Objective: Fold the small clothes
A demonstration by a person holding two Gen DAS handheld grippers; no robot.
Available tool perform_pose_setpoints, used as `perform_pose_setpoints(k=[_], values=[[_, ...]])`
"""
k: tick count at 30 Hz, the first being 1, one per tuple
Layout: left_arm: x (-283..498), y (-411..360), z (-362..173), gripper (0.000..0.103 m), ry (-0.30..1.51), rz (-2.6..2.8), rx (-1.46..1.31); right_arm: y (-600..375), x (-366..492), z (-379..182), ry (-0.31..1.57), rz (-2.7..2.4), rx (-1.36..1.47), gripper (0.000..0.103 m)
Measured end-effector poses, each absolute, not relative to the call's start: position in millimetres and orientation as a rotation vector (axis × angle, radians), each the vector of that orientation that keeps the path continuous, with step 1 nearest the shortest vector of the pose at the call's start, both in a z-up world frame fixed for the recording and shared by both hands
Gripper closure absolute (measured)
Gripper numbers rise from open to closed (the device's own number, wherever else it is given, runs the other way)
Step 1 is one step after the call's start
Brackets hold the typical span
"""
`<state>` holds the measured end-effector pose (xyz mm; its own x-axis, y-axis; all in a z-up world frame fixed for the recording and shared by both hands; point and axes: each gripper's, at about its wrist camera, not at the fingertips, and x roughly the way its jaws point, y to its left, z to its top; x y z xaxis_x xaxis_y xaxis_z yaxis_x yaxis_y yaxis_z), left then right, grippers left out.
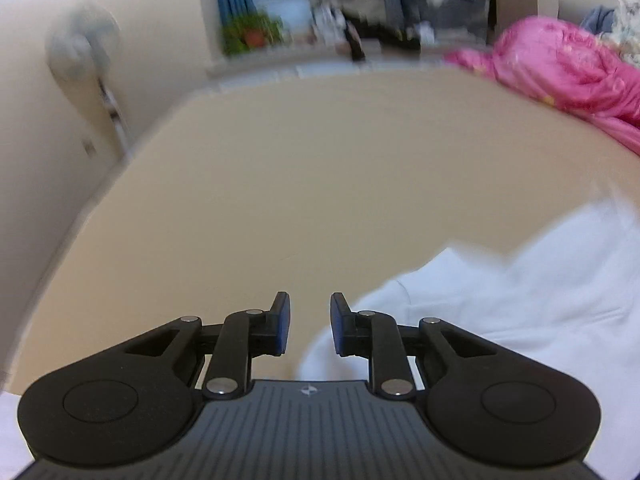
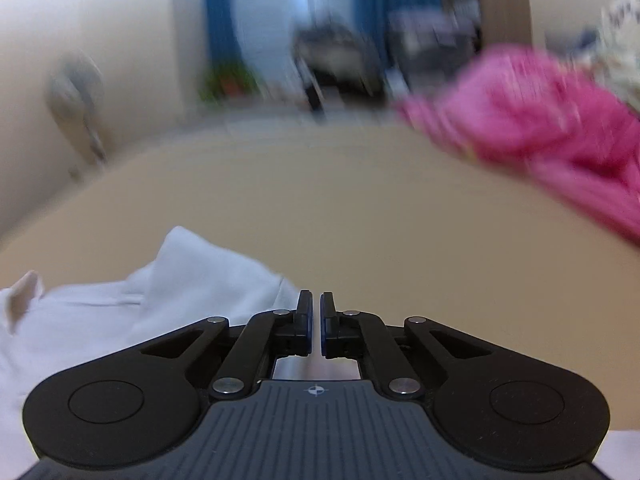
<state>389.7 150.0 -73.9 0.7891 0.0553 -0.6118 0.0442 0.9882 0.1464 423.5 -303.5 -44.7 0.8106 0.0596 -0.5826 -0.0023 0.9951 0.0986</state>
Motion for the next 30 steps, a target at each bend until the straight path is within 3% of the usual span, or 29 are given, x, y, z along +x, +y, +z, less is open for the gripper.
perform_pose_setpoints(k=[2, 3, 6, 8, 11, 14, 17, 20, 26, 27, 29, 30], values=[[355.9, 147.9, -67.1, 0.079, 0.663, -0.079, 0.091, -309.0, 393.1, -31.1, 0.551, 0.022, 0.136, 0.094], [337.3, 144.6, -69.9, 0.079, 0.681, -0.14, 0.074, -312.3, 375.5, -25.4, 0.549, 0.039, 0.16, 0.084], [289.6, 132.9, -94.1, 0.079, 0.77, -0.267, 0.095, -318.3, 320.4, -23.9, 0.631, 0.165, 0.214, 0.074], [277.9, 125.4, -129.3, 0.077, 0.938, -0.241, 0.164, -311.0, 288.5, -36.3, 0.766, 0.205, 0.164, 0.07], [249.0, 135.3, -119.4, 0.076, 0.972, -0.154, 0.13, -307.9, 248.4, -53.5, 0.951, 0.073, 0.055, 0.07], [209.2, 142.2, -75.1, 0.076, 0.946, -0.143, -0.065, -327.0, 194.5, -33.5, 0.938, 0.054, 0.286, 0.07], [168.4, 143.5, -46.7, 0.073, 0.959, -0.113, -0.13, -327.2, 143.7, -21.7, 0.935, 0.051, 0.346, 0.069], [105.5, 149.2, -48.0, 0.066, 0.994, -0.059, -0.172, -324.6, 93.4, -33.1, 0.963, 0.012, 0.363, 0.068], [28.3, 157.7, -89.8, 0.065, 1.123, 0.056, -0.137, -335.5, 42.2, -71.6, 1.079, -0.057, 0.366, 0.068], [23.3, 156.8, -87.2, 0.072, 1.104, 0.046, -0.128, -333.8, 37.3, -75.3, 1.083, -0.043, 0.352, 0.068], [17.3, 153.6, -83.0, 0.097, 1.102, -0.002, -0.11, -331.6, 31.1, -76.7, 1.069, -0.017, 0.303, 0.07], [14.5, 153.1, -81.2, 0.097, 1.102, -0.007, -0.105, -331.2, 27.5, -76.7, 1.056, 0.002, 0.291, 0.083]])
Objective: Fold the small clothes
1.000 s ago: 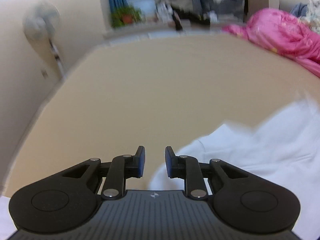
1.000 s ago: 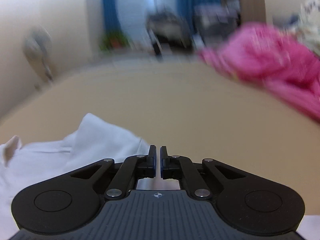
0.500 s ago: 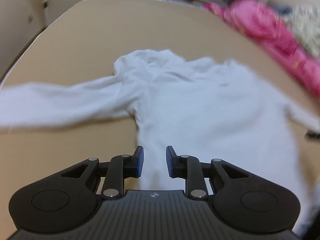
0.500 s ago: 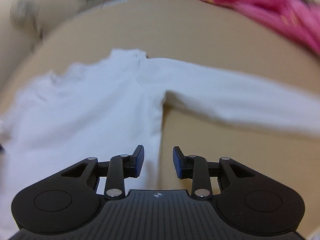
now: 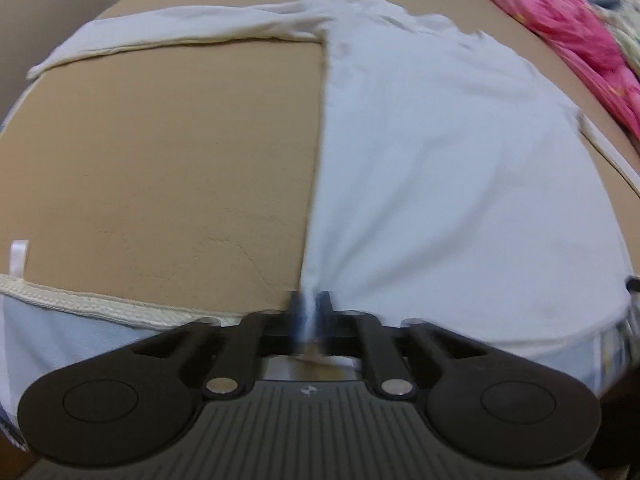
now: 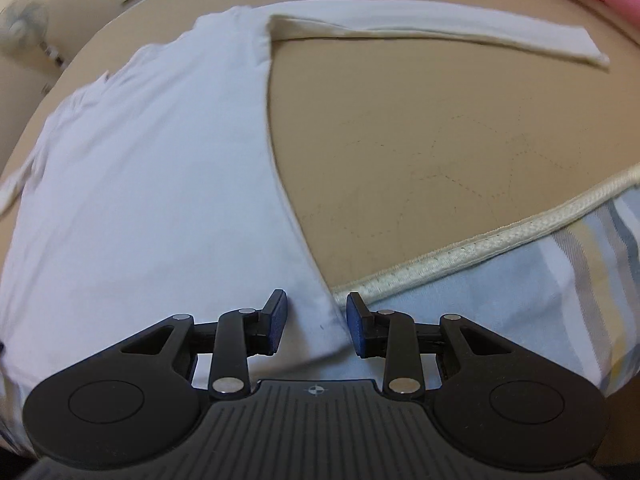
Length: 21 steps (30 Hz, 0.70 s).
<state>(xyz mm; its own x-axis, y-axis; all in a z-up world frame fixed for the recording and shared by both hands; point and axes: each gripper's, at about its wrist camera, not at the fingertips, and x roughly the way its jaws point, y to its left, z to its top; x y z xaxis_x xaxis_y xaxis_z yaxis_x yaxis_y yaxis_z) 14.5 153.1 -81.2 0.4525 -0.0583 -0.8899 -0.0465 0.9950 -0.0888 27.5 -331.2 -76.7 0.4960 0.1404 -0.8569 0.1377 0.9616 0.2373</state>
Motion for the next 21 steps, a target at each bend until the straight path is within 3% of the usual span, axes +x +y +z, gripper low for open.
perform_pose_setpoints(k=[1, 3, 8, 12, 14, 17, 19, 21], values=[[10.9, 152.9, -77.9, 0.097, 1.1, -0.004, -0.104, -332.4, 24.9, -75.1, 1.047, 0.022, 0.294, 0.095], [2.5, 153.4, -64.6, 0.098, 1.072, -0.002, -0.132, -341.2, 20.0, -65.2, 1.015, 0.022, 0.329, 0.097], [-40.1, 152.2, -32.7, 0.098, 0.986, -0.037, -0.219, -377.6, -6.7, -14.4, 0.846, -0.019, 0.474, 0.098], [-39.0, 142.1, -54.9, 0.096, 1.103, 0.031, -0.166, -379.3, -7.2, -38.5, 0.988, -0.107, 0.43, 0.097], [-38.2, 132.1, -48.4, 0.095, 1.05, 0.09, -0.052, -370.8, 0.2, -50.1, 1.047, -0.113, 0.391, 0.095], [-43.2, 116.9, -32.8, 0.095, 0.945, -0.015, -0.034, -358.8, -3.8, -32.4, 0.905, -0.141, 0.308, 0.09], [-41.8, 106.3, -36.7, 0.088, 0.962, -0.08, -0.038, -350.8, -2.7, -28.4, 0.874, -0.049, 0.313, 0.084], [-32.4, 96.8, -54.0, 0.069, 1.041, -0.095, -0.028, -342.2, 7.0, -43.0, 0.972, 0.007, 0.315, 0.078]])
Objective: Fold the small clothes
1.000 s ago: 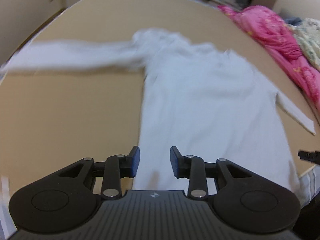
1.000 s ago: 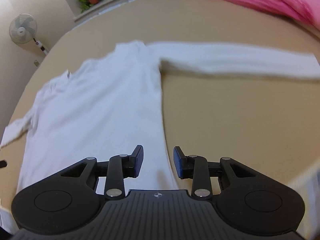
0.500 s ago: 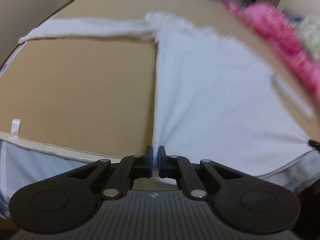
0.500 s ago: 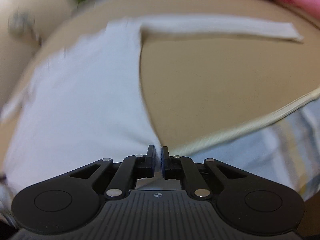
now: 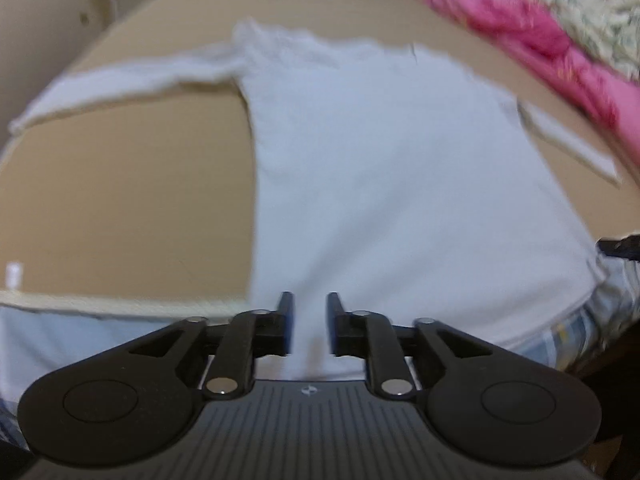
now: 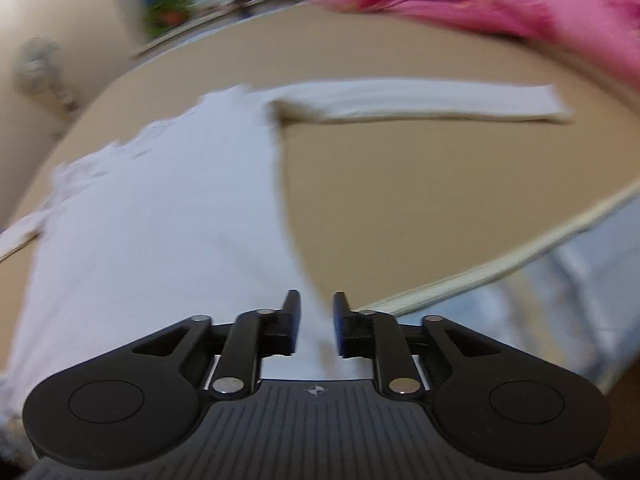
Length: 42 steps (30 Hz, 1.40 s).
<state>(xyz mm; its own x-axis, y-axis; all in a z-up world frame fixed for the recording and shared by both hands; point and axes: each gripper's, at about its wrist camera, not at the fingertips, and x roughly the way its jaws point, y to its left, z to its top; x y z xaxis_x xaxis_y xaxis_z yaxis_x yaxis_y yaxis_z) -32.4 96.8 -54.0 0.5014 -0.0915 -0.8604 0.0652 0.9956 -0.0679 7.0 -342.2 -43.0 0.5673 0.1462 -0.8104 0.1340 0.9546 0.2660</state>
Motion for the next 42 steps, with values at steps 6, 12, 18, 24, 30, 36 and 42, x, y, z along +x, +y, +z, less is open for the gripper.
perform_pose_setpoints(k=[6, 12, 18, 24, 30, 36, 42], values=[[-19.6, 79.1, -60.1, 0.066, 1.065, -0.066, 0.058, -342.6, 14.2, -47.3, 1.003, -0.023, 0.358, 0.077], [-5.3, 51.9, -45.9, 0.057, 0.939, -0.105, 0.005, -393.9, 32.8, -19.8, 0.849, -0.124, 0.484, 0.069], [33.7, 29.1, -63.0, 0.057, 0.922, -0.126, 0.02, -495.1, 71.0, -21.8, 0.699, -0.299, 0.643, 0.069], [49.0, 10.3, -97.6, 0.055, 1.011, -0.151, 0.201, -588.4, 100.9, -56.5, 0.582, -0.457, 0.822, 0.074], [53.9, 12.4, -103.3, 0.053, 1.005, -0.159, 0.166, -654.4, 125.4, -107.5, 0.512, -0.515, 1.018, 0.072], [53.3, 9.7, -105.1, 0.053, 0.986, -0.163, 0.182, -672.7, 149.9, -134.4, 0.512, -0.555, 1.0, 0.1], [51.9, 9.1, -105.6, 0.053, 0.981, -0.16, 0.18, -701.7, 141.7, -139.6, 0.396, -0.698, 1.018, 0.1]])
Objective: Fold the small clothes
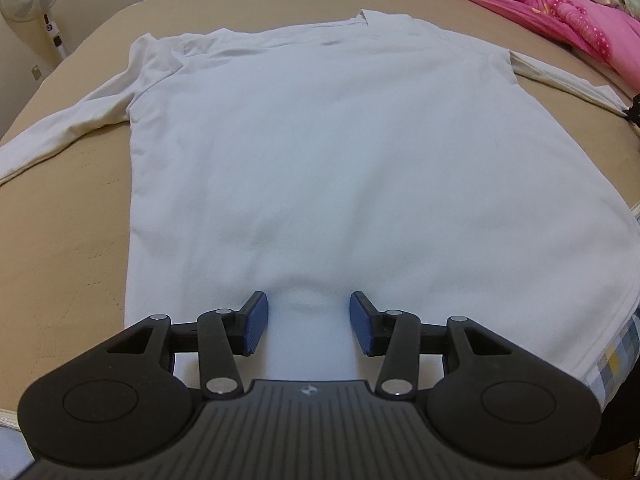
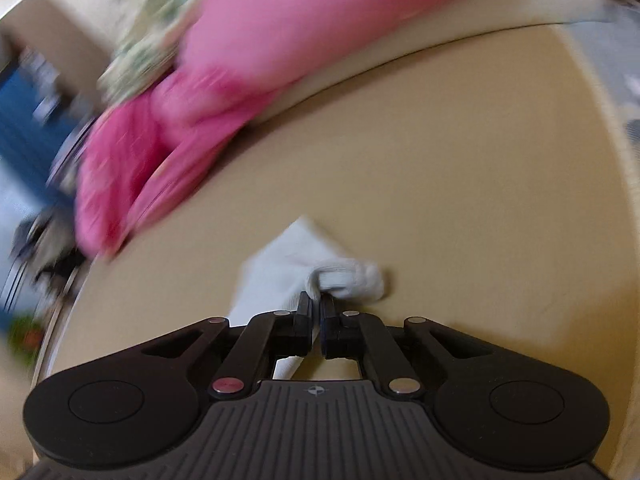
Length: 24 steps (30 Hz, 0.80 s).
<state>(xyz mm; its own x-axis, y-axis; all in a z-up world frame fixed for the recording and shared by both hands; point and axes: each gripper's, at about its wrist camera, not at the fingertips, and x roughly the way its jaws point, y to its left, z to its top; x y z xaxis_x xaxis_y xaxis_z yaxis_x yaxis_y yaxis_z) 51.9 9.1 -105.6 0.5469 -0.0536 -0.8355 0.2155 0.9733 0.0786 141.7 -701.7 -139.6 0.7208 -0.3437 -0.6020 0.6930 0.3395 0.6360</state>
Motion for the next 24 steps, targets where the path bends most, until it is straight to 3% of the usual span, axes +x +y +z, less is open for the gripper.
perform_pose_setpoints(k=[2, 6, 10, 11, 12, 18, 24], values=[[51.8, 9.3, -105.6, 0.053, 0.981, -0.161, 0.179, -701.3, 145.0, -141.3, 0.406, -0.684, 0.997, 0.1], [51.5, 8.8, -104.7, 0.052, 0.984, -0.157, 0.176, -700.2, 146.4, -139.3, 0.371, -0.649, 1.041, 0.078], [50.9, 8.8, -103.7, 0.052, 0.984, -0.157, 0.174, -701.0, 143.7, -138.9, 0.362, -0.646, 1.067, 0.08], [51.3, 8.6, -103.8, 0.052, 0.985, -0.157, 0.175, -698.3, 139.6, -137.5, 0.362, -0.647, 1.064, 0.093], [51.5, 8.1, -103.8, 0.052, 0.986, -0.156, 0.176, -697.3, 140.3, -136.0, 0.359, -0.645, 1.058, 0.098], [53.6, 8.8, -101.8, 0.053, 1.001, -0.152, 0.171, -645.1, 171.9, -64.5, 0.298, -0.653, 0.751, 0.098], [56.4, 13.7, -97.4, 0.053, 1.022, -0.157, 0.148, -445.4, 239.0, 44.5, 0.167, -0.243, 0.394, 0.098]])
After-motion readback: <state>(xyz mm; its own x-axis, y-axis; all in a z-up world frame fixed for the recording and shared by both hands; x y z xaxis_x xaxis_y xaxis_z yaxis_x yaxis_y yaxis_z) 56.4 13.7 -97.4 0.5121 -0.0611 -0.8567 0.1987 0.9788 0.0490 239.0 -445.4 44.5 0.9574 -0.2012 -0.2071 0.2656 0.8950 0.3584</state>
